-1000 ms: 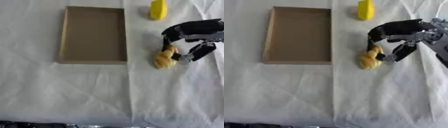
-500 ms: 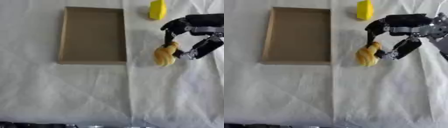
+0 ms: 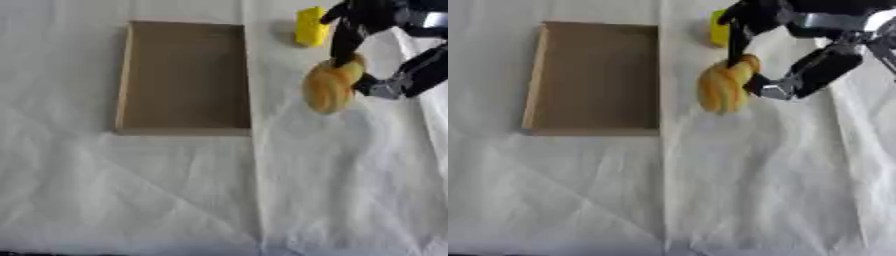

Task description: Pick up objects on the table and place them in the box.

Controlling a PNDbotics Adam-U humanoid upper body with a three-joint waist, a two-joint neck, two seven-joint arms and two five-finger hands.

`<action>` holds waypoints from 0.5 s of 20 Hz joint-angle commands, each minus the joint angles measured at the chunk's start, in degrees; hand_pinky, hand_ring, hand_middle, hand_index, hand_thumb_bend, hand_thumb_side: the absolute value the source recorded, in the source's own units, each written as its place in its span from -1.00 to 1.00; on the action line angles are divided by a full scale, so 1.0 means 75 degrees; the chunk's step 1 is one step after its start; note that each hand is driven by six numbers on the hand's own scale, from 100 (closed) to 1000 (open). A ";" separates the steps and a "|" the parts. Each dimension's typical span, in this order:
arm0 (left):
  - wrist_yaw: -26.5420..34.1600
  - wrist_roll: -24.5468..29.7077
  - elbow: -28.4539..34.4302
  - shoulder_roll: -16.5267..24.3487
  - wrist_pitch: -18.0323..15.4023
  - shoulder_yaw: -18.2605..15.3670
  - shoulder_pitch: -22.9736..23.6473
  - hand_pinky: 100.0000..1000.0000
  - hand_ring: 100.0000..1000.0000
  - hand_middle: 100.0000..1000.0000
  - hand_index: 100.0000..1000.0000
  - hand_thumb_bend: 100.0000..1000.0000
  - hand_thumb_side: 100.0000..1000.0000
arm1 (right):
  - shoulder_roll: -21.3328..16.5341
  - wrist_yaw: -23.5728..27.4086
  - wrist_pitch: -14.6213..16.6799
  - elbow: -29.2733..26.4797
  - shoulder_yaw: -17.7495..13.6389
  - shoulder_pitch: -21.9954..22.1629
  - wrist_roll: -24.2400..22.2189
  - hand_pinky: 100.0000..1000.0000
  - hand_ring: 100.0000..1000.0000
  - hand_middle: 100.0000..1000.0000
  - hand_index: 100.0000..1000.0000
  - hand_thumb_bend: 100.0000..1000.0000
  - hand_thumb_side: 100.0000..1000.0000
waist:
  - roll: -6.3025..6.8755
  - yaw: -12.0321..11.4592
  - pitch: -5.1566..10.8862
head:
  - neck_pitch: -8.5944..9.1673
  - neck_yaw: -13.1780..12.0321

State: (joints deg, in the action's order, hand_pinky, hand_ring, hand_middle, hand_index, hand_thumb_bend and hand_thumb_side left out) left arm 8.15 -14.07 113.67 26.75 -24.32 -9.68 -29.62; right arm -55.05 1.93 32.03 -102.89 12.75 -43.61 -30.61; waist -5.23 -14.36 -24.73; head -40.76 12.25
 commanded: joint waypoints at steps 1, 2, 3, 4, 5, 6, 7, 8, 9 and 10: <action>0.0118 0.0064 0.0122 0.0283 -0.0340 0.0166 -0.0300 0.71 0.86 0.55 0.69 -1.00 -0.02 | 0.0504 -0.0273 -0.0118 0.0524 0.0197 -0.0735 -0.0152 0.71 0.11 -0.22 0.14 -1.00 -1.00 | 0.0052 -0.0093 0.0190 | 0.0179 0.0294; 0.0144 0.0101 0.0122 0.0279 -0.0426 0.0236 -0.0396 0.71 0.86 0.55 0.69 -1.00 -0.03 | 0.0796 -0.0422 -0.0124 0.0802 0.0256 -0.1040 -0.0184 0.70 0.11 -0.22 0.14 -1.00 -1.00 | 0.0055 -0.0150 0.0182 | 0.0218 0.0380; 0.0173 0.0136 0.0122 0.0267 -0.0481 0.0291 -0.0467 0.71 0.85 0.55 0.69 -1.00 -0.03 | 0.1035 -0.0582 -0.0086 0.1064 0.0292 -0.1283 -0.0188 0.69 0.12 -0.22 0.14 -1.00 -1.00 | 0.0056 -0.0196 0.0176 | 0.0249 0.0451; 0.0210 0.0175 0.0122 0.0249 -0.0523 0.0346 -0.0536 0.71 0.85 0.55 0.69 -1.00 -0.04 | 0.1258 -0.0781 -0.0053 0.1363 0.0307 -0.1496 -0.0165 0.70 0.12 -0.22 0.14 -1.00 -1.00 | 0.0051 -0.0245 0.0168 | 0.0281 0.0532; 0.0248 0.0216 0.0122 0.0235 -0.0555 0.0391 -0.0587 0.71 0.85 0.55 0.69 -1.00 -0.04 | 0.1463 -0.0975 -0.0016 0.1664 0.0330 -0.1672 -0.0129 0.70 0.12 -0.22 0.14 -1.00 -1.00 | 0.0046 -0.0283 0.0161 | 0.0308 0.0600; 0.0289 0.0262 0.0122 0.0218 -0.0586 0.0435 -0.0630 0.71 0.85 0.55 0.69 -1.00 -0.04 | 0.1682 -0.1187 0.0017 0.1978 0.0346 -0.1847 -0.0087 0.70 0.12 -0.22 0.14 -1.00 -1.00 | 0.0041 -0.0317 0.0154 | 0.0334 0.0668; 0.0329 0.0312 0.0122 0.0202 -0.0614 0.0474 -0.0670 0.71 0.85 0.55 0.69 -1.00 -0.04 | 0.1885 -0.1411 0.0066 0.2268 0.0352 -0.1998 -0.0027 0.70 0.12 -0.22 0.13 -1.00 -1.00 | 0.0035 -0.0347 0.0147 | 0.0351 0.0727; 0.0374 0.0368 0.0122 0.0179 -0.0641 0.0518 -0.0717 0.71 0.85 0.55 0.69 -1.00 -0.05 | 0.2108 -0.1643 0.0101 0.2561 0.0348 -0.2137 0.0050 0.70 0.12 -0.22 0.13 -1.00 -1.00 | 0.0030 -0.0383 0.0141 | 0.0364 0.0788; 0.0425 0.0422 0.0122 0.0147 -0.0661 0.0558 -0.0765 0.71 0.84 0.55 0.69 -1.00 -0.05 | 0.2326 -0.1866 0.0129 0.2842 0.0345 -0.2263 0.0136 0.70 0.12 -0.22 0.13 -1.00 -1.00 | 0.0030 -0.0419 0.0136 | 0.0373 0.0839; 0.0486 0.0478 0.0122 0.0102 -0.0672 0.0607 -0.0827 0.71 0.84 0.55 0.69 -1.00 -0.05 | 0.2550 -0.2113 0.0148 0.3126 0.0338 -0.2392 0.0235 0.70 0.12 -0.22 0.13 -1.00 -1.00 | 0.0029 -0.0468 0.0133 | 0.0378 0.0893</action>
State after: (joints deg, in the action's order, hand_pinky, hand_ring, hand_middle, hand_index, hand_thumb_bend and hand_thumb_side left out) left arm 11.22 -11.06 113.68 26.68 -29.10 -5.35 -34.95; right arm -36.91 -11.82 32.90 -81.50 15.68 -60.14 -29.65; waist -5.39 -17.98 -24.94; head -38.69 18.30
